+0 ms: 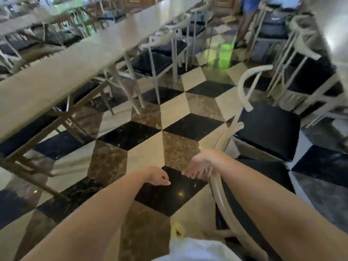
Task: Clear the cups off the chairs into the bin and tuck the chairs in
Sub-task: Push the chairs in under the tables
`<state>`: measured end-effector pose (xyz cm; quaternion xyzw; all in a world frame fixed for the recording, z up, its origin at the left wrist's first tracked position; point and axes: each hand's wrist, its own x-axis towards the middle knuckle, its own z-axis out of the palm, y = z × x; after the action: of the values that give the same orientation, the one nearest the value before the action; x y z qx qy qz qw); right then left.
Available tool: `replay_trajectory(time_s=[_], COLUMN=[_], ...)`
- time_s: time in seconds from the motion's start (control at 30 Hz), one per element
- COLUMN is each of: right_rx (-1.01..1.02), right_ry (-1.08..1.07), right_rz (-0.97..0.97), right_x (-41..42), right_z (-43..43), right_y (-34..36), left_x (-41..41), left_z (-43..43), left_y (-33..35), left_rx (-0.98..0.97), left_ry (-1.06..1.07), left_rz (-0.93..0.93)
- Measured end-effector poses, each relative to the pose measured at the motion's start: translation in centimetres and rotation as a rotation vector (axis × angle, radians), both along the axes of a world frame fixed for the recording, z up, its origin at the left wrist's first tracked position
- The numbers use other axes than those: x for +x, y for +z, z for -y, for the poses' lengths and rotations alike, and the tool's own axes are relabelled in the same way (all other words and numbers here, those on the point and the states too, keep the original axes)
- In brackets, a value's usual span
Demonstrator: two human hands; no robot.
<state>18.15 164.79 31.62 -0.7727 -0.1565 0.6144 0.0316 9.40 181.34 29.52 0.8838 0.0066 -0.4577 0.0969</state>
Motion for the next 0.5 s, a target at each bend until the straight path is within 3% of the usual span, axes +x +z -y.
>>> replay_trajectory(time_s=[0.13, 0.27, 0.37, 0.5], right_rx=[0.186, 0.344, 0.396, 0.343], right_ry=[-0.191, -0.425, -0.671, -1.013], right_rz=[0.142, 0.394, 0.512, 0.563], right_x=[3.3, 2.8, -0.6, -4.6], right_z=[4.2, 9.1, 11.0, 9.5], right_y=[2.8, 0.2, -2.4, -5.6], left_x=[7.5, 12.3, 15.5, 18.5], left_z=[3.1, 6.9, 10.1, 13.4], left_y=[0.6, 0.7, -0.4, -1.3], left_rx=[-0.070, -0.207, -0.172, -0.095], left_ry=[-0.146, -0.296, -0.696, -1.097], left_rz=[0.175, 0.428, 0.491, 0.386])
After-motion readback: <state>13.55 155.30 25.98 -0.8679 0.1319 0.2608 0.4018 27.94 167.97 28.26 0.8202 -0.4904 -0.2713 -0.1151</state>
